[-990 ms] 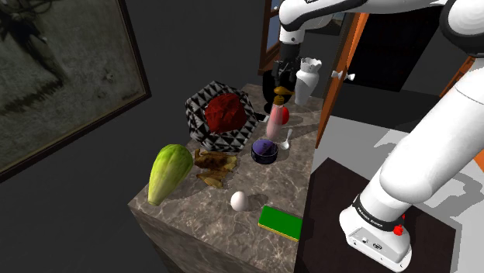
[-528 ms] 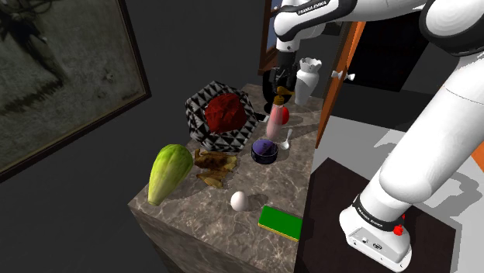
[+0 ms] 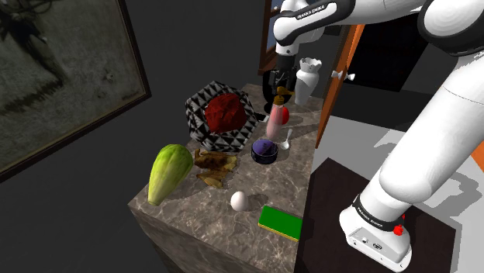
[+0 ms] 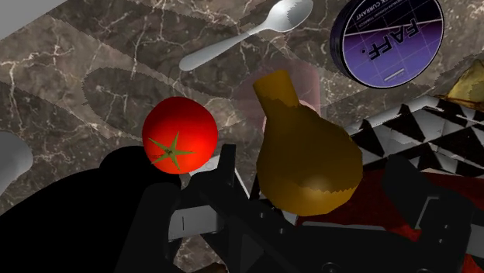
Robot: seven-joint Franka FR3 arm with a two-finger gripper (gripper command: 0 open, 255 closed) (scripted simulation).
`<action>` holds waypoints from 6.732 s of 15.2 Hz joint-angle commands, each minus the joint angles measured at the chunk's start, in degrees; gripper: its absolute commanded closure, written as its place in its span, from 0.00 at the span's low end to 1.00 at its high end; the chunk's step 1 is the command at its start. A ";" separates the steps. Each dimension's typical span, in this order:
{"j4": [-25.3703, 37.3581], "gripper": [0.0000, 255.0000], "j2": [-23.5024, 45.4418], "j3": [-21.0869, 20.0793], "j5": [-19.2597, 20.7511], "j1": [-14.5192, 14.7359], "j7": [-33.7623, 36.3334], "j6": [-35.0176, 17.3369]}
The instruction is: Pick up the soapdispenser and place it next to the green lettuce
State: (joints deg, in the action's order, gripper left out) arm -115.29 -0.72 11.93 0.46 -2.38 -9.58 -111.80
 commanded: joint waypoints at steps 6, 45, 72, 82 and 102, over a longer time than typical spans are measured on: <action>-0.02 1.00 0.01 0.00 0.00 0.00 0.00 -0.03; 26.94 1.00 0.45 -0.01 -0.12 0.00 -0.19 26.50; 28.52 1.00 -3.71 -13.37 -1.53 11.98 25.32 32.09; 34.75 1.00 1.54 -20.89 -1.92 18.69 39.65 32.76; 53.78 1.00 19.75 -28.84 2.78 32.01 59.24 33.64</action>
State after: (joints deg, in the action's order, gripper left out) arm -59.84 19.63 -16.91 3.41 29.83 49.68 -77.00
